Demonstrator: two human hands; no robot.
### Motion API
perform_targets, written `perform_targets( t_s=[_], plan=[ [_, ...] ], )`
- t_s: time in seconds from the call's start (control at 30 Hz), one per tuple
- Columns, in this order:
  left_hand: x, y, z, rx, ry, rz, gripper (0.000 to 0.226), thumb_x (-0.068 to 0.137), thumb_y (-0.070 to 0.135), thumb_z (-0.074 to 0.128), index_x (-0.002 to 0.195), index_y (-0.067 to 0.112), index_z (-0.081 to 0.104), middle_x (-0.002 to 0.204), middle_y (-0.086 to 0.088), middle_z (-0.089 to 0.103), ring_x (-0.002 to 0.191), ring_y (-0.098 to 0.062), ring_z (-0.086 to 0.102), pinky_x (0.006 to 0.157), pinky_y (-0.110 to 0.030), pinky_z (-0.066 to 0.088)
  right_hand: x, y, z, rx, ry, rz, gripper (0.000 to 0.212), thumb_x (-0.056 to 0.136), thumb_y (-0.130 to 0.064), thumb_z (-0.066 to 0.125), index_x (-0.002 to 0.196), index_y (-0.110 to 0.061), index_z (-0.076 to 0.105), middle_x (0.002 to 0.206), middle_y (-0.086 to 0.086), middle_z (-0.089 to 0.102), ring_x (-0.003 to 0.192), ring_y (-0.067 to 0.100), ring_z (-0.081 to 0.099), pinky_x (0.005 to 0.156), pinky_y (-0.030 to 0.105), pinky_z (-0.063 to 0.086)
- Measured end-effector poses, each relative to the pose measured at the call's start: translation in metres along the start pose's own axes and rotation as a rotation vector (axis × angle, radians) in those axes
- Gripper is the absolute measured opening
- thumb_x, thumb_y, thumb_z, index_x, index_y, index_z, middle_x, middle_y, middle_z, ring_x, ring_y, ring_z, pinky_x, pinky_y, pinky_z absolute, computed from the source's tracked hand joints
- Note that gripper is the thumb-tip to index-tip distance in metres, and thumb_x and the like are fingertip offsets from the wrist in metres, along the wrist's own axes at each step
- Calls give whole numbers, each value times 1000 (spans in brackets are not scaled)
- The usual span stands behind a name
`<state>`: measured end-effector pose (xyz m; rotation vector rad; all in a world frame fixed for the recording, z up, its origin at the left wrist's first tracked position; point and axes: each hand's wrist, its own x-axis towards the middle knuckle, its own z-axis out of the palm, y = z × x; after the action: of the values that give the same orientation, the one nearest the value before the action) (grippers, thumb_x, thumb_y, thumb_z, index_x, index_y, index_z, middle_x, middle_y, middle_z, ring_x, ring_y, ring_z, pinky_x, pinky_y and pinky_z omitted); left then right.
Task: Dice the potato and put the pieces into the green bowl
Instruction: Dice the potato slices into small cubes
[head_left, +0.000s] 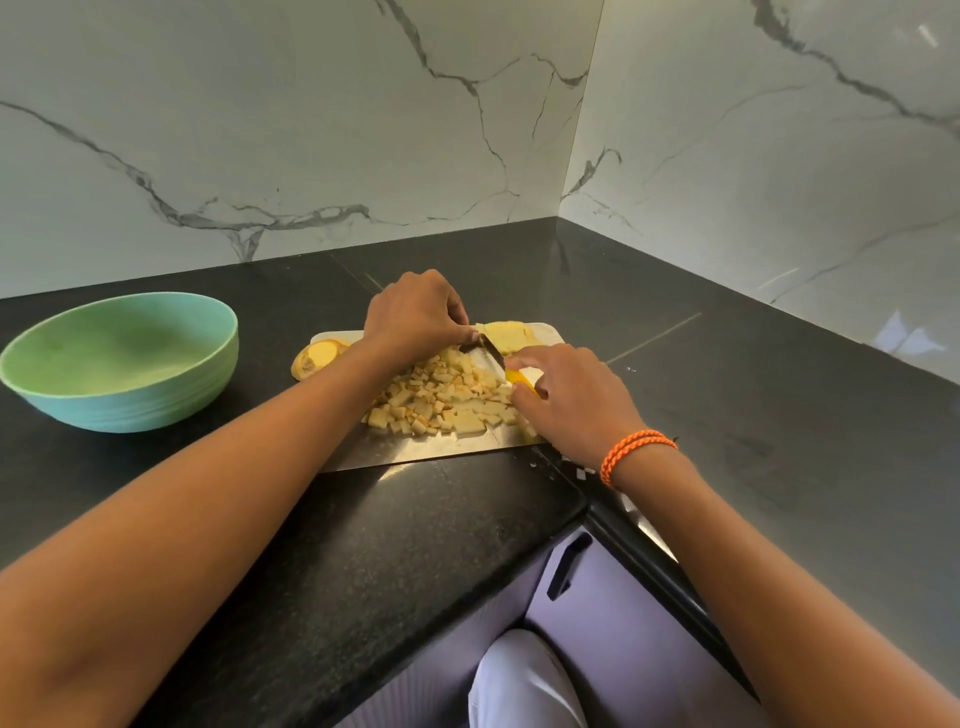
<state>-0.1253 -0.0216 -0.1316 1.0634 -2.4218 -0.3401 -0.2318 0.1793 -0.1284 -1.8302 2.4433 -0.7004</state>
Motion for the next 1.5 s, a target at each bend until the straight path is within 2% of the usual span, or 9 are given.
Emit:
perform_targets(
  t_s=[0.13,0.3,0.43,0.6,0.77,1.0,1.23,1.33,1.5],
  plan=[
    [-2,1,-3,-8,-18,11,21,86,45,85,94,26,84,79,15,72,74,-7,66,70,-31,59,-16,13,-16,84,-5,-48,31,98,-32,59,128,-30,69,76,-14,65,47,1,42,64,25,42],
    [-3,1,-3,-25,-8,27,15,100,35,71,102,25,82,87,12,70,76,-7,63,72,-32,51,-10,36,-41,227,31,-78,24,100,-25,63,122,-22,73,47,-24,54,42,8,38,55,17,38],
    [-2,2,-2,-8,-1,50,18,107,25,60,103,25,78,97,5,75,76,-11,63,69,-32,48,6,53,-41,261,31,-73,27,99,-33,65,125,-28,72,88,-8,78,72,7,69,80,30,56],
    [0,1,2,-39,10,94,25,109,19,52,122,26,72,118,5,70,100,-17,65,88,-41,57,13,67,-23,189,218,-46,29,102,-39,59,126,-27,70,113,-11,74,99,6,69,89,34,58],
    [3,9,9,31,-108,189,30,110,24,50,131,24,71,130,4,66,115,-21,63,99,-49,55,23,75,-13,21,172,72,27,103,-44,53,121,-30,66,106,-7,73,90,13,67,82,41,58],
    [3,17,8,26,-112,163,39,102,3,50,132,16,73,136,-5,69,117,-26,65,103,-47,55,18,75,-16,169,25,-68,27,105,-38,55,126,-30,69,111,-11,72,96,9,65,89,36,55],
    [1,16,3,-51,-90,139,31,101,3,56,112,15,82,117,-2,78,92,-17,70,91,-39,61,5,82,-23,200,166,19,19,106,-30,53,112,-27,70,94,-7,71,80,15,62,73,39,54],
    [-1,17,0,-81,-96,141,37,99,0,52,98,17,84,111,1,78,77,-11,67,73,-28,57,2,81,-24,40,74,136,22,106,-36,50,121,-30,64,107,-3,70,89,16,62,85,42,55],
    [-3,17,-9,-201,-107,142,42,95,-2,52,79,22,83,87,5,78,67,-12,69,62,-26,58,1,64,-26,-18,-55,77,22,105,-40,50,123,-35,61,87,-7,68,77,13,64,78,41,58]
  ],
)
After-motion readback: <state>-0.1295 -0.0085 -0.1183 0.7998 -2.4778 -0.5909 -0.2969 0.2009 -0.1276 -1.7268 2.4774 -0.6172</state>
